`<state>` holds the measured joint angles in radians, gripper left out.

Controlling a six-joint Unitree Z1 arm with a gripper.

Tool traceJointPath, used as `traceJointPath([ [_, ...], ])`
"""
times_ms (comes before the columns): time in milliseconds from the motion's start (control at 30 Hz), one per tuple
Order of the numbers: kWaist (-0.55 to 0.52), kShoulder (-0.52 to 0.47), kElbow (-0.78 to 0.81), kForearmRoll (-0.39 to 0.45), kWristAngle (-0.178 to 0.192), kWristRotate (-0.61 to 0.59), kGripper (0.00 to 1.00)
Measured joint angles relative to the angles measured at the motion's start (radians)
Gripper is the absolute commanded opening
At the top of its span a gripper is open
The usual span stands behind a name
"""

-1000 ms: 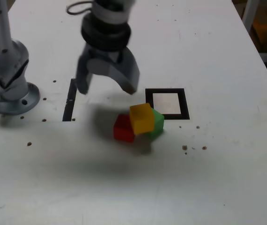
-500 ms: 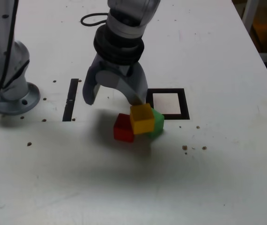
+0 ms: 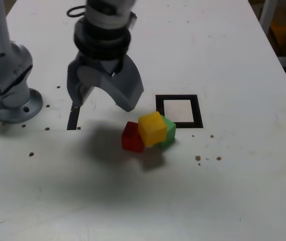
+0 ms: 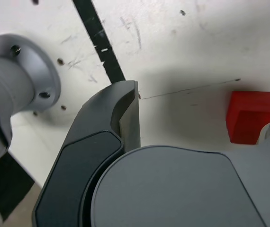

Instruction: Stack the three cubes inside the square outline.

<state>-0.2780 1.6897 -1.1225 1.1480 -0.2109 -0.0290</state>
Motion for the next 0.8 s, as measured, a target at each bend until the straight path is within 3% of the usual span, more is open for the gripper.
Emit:
traceJointPath([
  [100, -0.039, -0.068, 0.076, -0.101, 0.021, 0.000, 1.00],
  [300, -0.053, -0.048, 0.105, -0.136, 0.014, -0.001, 1.00],
  [400, -0.048, -0.032, 0.104, -0.149, 0.030, -0.005, 1.00],
  [800, -0.044, -0.008, 0.072, -0.059, 0.041, -0.002, 0.99],
])
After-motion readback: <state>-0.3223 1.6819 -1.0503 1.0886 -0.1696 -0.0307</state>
